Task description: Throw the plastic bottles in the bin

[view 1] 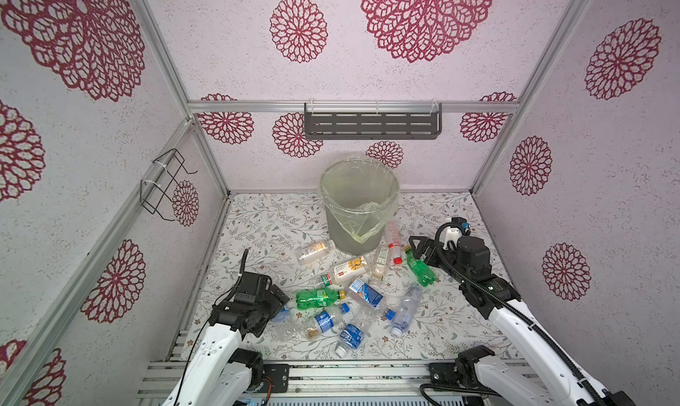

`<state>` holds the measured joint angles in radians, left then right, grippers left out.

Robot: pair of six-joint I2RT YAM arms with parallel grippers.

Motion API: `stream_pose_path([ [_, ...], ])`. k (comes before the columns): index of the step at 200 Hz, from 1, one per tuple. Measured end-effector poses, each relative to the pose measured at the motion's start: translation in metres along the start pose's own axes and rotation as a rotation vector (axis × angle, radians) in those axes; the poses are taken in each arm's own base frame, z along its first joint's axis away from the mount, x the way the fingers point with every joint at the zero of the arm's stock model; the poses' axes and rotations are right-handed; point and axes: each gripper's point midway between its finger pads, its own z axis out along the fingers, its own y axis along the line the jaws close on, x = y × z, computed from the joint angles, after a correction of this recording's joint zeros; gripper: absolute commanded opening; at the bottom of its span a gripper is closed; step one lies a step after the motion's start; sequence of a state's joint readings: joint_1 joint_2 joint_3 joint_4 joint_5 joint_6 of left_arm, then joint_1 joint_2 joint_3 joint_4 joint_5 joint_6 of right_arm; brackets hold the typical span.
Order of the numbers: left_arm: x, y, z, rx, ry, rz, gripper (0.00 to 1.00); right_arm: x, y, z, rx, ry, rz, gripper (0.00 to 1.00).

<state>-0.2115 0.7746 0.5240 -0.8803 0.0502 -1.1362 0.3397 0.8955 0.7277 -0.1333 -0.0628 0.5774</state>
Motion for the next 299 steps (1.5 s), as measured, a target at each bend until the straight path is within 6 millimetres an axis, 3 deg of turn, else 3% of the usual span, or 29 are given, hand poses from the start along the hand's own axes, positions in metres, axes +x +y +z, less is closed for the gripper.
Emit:
stream_pose_path([
  [48,0.003,-0.001,0.007,-0.017,0.009,0.018,0.97,-0.001,-0.003,-0.002,0.013,-0.013,0.004,0.99],
  [141,0.011,0.016,0.032,-0.111,0.057,0.031,1.00,0.002,-0.014,-0.009,0.056,-0.033,0.028,0.99],
  [226,0.009,0.012,0.036,-0.108,0.037,0.059,0.91,-0.007,-0.018,-0.016,0.086,-0.085,0.063,0.99],
  [268,0.007,0.014,0.036,-0.121,0.023,0.062,0.90,-0.002,-0.027,-0.015,0.112,-0.087,0.087,0.99],
  [299,0.006,0.017,0.036,-0.135,0.018,0.076,0.81,-0.004,-0.030,-0.017,0.130,-0.104,0.097,0.99],
])
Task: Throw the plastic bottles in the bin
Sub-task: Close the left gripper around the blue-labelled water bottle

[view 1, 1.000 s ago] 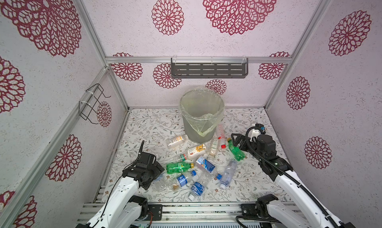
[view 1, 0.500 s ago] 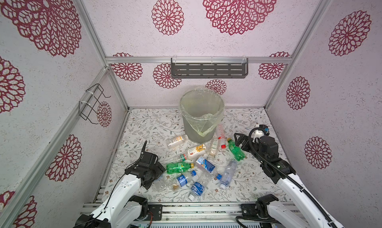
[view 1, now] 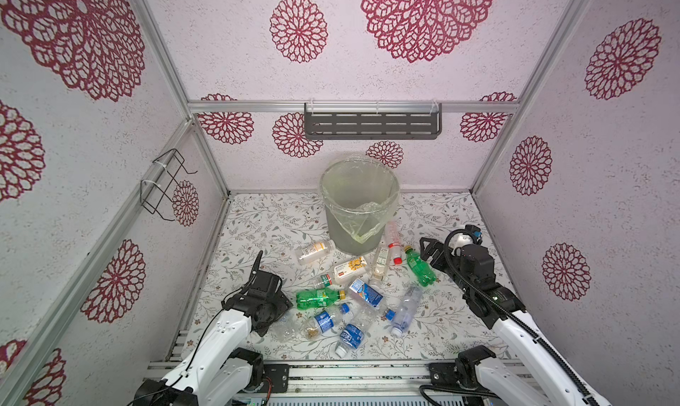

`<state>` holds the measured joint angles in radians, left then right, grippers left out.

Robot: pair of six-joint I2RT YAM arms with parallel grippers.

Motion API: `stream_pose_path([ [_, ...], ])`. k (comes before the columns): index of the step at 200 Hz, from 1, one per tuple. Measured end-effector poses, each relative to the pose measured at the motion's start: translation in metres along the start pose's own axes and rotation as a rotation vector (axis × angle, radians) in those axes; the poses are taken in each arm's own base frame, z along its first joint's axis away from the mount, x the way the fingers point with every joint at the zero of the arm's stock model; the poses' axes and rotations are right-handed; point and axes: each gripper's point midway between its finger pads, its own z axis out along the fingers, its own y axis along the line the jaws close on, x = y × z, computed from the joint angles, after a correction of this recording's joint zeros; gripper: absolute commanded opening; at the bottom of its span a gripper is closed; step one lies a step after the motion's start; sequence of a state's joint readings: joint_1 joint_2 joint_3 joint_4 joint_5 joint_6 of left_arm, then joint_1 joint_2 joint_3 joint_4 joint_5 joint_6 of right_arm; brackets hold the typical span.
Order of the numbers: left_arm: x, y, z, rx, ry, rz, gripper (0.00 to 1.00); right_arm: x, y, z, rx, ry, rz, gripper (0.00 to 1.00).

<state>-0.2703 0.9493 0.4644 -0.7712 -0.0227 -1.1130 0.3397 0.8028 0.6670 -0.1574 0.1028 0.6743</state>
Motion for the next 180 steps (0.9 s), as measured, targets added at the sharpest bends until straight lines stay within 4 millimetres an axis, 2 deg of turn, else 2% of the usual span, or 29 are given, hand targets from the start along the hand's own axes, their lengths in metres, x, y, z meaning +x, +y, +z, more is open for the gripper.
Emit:
stream_pose_path([
  [13,0.000,0.000,0.000,-0.001,-0.002,0.003,0.79,-0.002,0.000,-0.002,0.001,-0.010,0.002,0.99],
  [33,-0.001,0.001,0.000,-0.006,-0.005,0.008,0.67,-0.005,0.001,-0.004,-0.005,-0.021,0.007,0.99],
  [60,-0.002,0.000,0.000,-0.006,-0.010,0.013,0.63,-0.005,0.001,-0.007,-0.010,-0.028,0.014,0.99],
  [139,-0.007,0.001,-0.006,0.002,-0.047,0.011,0.62,0.000,-0.007,-0.006,0.014,-0.026,0.033,0.99],
  [180,-0.015,-0.008,-0.019,0.036,-0.080,0.010,0.62,0.017,-0.019,-0.001,0.041,0.008,0.050,0.99],
])
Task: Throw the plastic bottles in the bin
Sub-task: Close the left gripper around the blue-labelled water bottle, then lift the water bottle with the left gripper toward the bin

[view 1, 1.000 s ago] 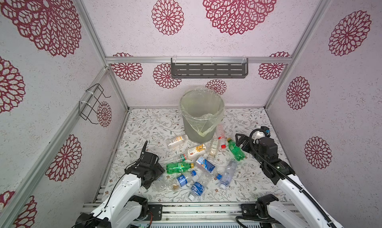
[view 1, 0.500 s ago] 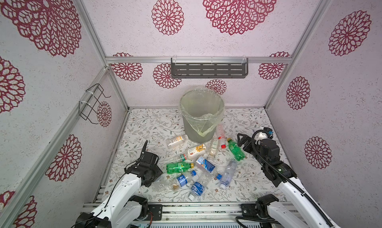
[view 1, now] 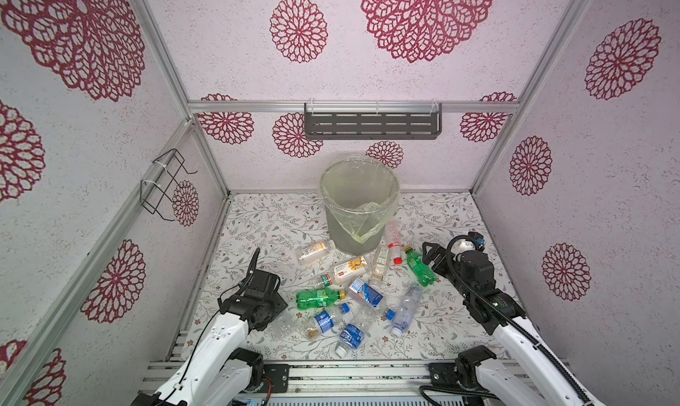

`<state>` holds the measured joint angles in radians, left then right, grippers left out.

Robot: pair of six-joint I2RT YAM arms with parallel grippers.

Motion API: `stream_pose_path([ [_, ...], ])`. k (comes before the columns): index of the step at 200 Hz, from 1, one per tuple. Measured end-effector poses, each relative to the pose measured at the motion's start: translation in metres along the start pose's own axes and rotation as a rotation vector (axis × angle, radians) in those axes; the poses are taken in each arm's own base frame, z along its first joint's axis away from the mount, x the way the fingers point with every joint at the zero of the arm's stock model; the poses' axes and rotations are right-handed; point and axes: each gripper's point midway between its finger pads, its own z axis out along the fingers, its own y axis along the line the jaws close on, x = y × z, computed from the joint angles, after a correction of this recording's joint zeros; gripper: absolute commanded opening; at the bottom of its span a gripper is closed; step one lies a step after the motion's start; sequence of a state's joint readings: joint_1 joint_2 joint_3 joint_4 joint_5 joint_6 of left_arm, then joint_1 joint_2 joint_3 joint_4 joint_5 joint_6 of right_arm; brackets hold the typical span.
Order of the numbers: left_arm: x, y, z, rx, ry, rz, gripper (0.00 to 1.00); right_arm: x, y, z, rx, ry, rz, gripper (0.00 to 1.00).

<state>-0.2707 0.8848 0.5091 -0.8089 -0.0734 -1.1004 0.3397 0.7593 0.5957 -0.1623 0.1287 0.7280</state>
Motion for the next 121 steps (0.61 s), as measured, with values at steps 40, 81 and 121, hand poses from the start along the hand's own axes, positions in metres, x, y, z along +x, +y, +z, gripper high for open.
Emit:
stream_pose_path([
  [40,-0.011,-0.014,-0.013,0.051,-0.039,0.002,0.62,0.012,-0.010,0.003,0.028,0.034,0.002,0.99],
  [81,-0.015,-0.021,-0.022,0.106,-0.071,0.008,0.62,0.013,-0.011,0.003,0.031,0.037,0.001,0.99],
  [121,-0.023,-0.032,-0.036,0.174,-0.112,0.015,0.62,0.017,-0.013,0.008,0.045,0.057,-0.002,0.99],
])
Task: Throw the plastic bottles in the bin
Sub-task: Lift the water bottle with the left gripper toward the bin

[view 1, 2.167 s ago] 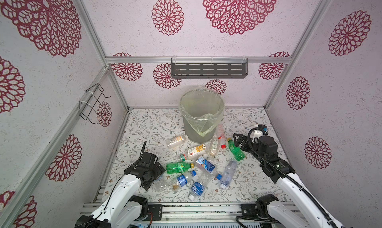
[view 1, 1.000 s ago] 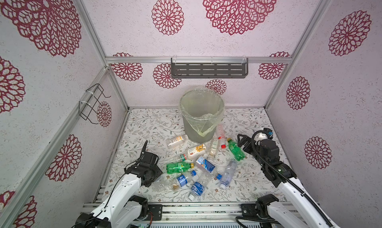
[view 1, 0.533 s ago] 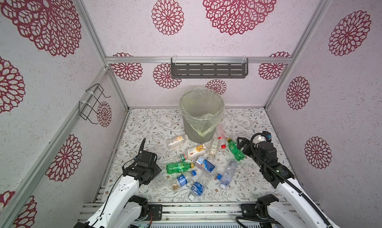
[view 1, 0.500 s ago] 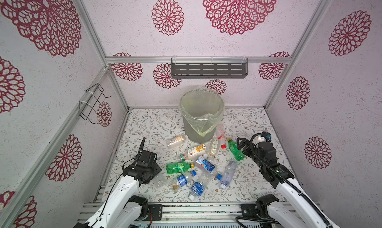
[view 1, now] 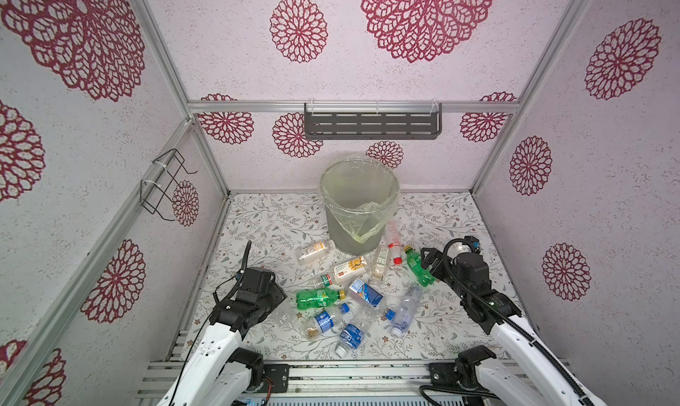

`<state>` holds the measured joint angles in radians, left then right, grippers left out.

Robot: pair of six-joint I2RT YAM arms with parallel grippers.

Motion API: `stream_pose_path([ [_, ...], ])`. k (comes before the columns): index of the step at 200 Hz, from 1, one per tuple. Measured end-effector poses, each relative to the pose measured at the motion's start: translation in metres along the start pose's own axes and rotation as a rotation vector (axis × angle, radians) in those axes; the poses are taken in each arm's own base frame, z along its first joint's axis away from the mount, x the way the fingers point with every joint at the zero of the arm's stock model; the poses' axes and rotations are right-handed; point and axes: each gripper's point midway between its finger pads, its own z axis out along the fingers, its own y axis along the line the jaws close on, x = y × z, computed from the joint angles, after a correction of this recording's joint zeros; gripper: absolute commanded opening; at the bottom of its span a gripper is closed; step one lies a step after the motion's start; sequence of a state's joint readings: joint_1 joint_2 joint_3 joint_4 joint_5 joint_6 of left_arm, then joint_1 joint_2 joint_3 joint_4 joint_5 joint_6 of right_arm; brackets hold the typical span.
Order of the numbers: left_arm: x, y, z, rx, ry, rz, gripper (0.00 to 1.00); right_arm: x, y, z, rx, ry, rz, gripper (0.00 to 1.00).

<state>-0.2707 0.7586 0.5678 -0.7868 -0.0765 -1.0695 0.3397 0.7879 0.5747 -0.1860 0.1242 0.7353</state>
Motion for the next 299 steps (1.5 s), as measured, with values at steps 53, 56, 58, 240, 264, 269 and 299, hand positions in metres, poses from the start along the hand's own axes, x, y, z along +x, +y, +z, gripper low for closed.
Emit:
stream_pose_path([
  [53,-0.016,-0.028,-0.014,0.091,-0.042,0.012,0.62,0.012,-0.005,0.011,0.024,0.052,-0.007,0.99],
  [56,-0.017,-0.029,-0.015,0.097,-0.043,0.013,0.62,0.012,-0.005,0.011,0.024,0.055,-0.007,0.99],
  [58,-0.017,-0.031,-0.015,0.100,-0.043,0.014,0.62,0.013,-0.004,0.012,0.023,0.059,-0.007,0.99],
  [240,-0.070,-0.152,-0.051,0.454,-0.127,0.067,0.61,0.026,0.012,0.034,0.014,0.210,-0.052,0.99],
  [264,-0.076,-0.170,-0.065,0.528,-0.148,0.098,0.61,0.025,0.014,0.034,0.012,0.212,-0.056,0.99],
  [269,-0.077,-0.172,-0.067,0.539,-0.149,0.105,0.61,0.025,0.014,0.034,0.013,0.212,-0.056,0.99],
  [299,-0.082,-0.190,-0.078,0.604,-0.163,0.141,0.61,0.026,0.013,0.034,0.016,0.216,-0.056,0.99],
])
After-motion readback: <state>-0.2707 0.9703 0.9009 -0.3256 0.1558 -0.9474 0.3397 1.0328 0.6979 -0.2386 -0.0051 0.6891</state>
